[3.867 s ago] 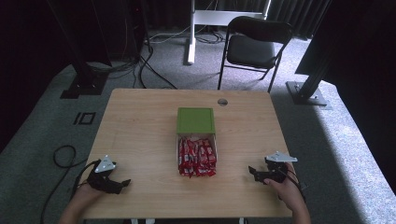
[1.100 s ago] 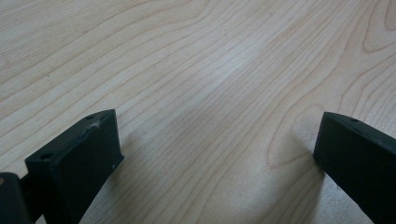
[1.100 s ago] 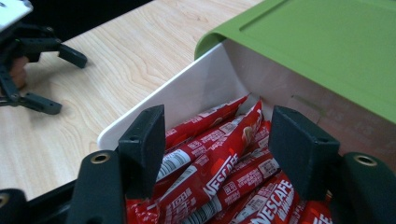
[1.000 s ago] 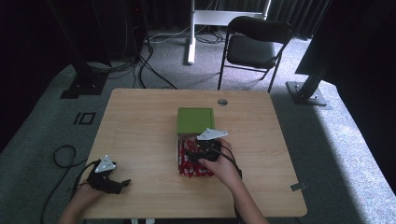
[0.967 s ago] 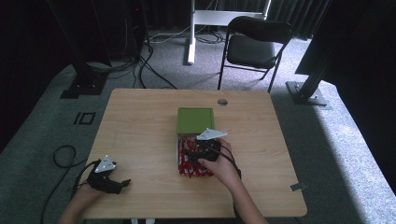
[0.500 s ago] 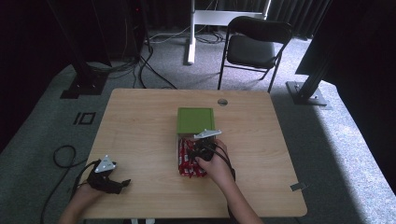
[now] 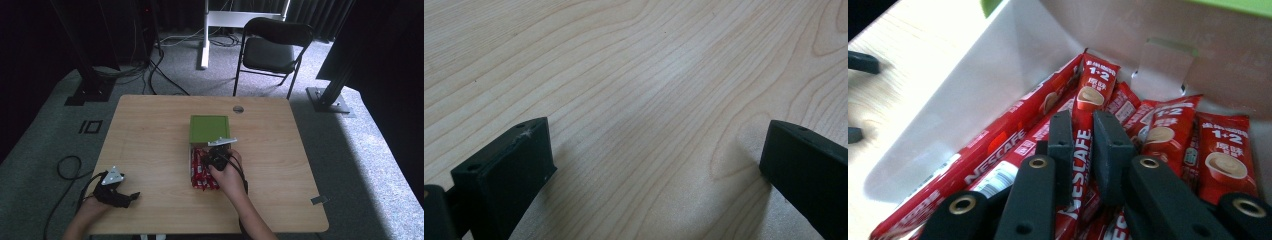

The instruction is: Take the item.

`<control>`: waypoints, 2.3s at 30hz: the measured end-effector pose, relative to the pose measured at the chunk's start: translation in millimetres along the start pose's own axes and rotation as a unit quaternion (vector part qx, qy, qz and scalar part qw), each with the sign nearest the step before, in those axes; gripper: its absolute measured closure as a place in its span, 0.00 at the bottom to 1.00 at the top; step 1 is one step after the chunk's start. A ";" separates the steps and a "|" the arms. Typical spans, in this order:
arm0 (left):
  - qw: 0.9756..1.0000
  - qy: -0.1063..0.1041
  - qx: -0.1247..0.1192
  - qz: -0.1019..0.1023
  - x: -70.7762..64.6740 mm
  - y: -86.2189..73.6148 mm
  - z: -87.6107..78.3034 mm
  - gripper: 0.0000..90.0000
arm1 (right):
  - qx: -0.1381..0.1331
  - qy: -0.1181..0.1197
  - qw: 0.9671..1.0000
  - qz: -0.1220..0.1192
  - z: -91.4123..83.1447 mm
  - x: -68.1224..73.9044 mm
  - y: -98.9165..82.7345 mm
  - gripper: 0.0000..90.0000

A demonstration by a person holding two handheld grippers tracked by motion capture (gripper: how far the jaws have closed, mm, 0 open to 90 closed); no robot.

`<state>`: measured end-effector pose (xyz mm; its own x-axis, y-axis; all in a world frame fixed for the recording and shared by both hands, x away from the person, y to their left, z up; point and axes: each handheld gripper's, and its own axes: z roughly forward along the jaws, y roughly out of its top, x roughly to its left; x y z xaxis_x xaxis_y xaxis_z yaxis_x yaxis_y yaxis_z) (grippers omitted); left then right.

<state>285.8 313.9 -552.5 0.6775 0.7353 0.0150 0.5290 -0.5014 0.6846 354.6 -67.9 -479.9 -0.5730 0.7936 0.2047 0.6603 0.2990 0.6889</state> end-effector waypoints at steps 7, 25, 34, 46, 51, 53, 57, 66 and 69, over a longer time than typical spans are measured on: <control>1.000 0.000 0.000 0.000 0.0 0.0 0.0 0.02 | -0.021 0.014 1.000 -0.009 -17.6 2.8 2.2 0.89; 1.000 0.000 0.000 0.000 0.0 0.0 0.0 0.02 | -0.059 0.045 0.997 -0.021 -51.2 4.0 -9.8 0.89; 1.000 0.000 0.000 0.000 0.1 0.0 0.1 0.02 | -0.065 0.063 0.996 -0.028 -61.9 9.1 -12.1 0.89; 1.000 0.000 0.000 0.000 0.0 0.0 0.0 0.02 | -0.107 0.068 0.991 -0.039 -87.1 17.2 -7.3 0.89; 1.000 0.000 0.000 0.000 0.0 0.0 0.0 0.02 | -0.127 0.059 0.990 -0.033 -93.9 13.9 -3.6 0.89; 1.000 0.000 0.000 0.000 0.0 0.0 0.0 0.02 | -0.135 0.055 0.989 -0.031 -96.6 11.8 -2.1 0.89; 1.000 0.000 0.000 0.000 0.0 0.0 0.0 0.02 | -0.150 0.040 0.988 -0.025 -101.5 5.5 0.0 0.89; 1.000 0.000 0.000 0.000 0.0 0.0 0.0 0.02 | -0.174 0.001 0.985 -0.004 -106.2 -15.7 1.6 0.89; 1.000 0.000 0.000 0.000 0.1 0.1 0.0 0.02 | -0.183 -0.015 0.983 0.010 -107.5 -24.9 1.2 0.89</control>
<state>285.8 313.9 -552.4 0.6778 0.7351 0.0152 0.5287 -0.5017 0.6846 317.4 -144.3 -409.5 -0.5438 0.8142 0.2035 0.4486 0.0771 0.8904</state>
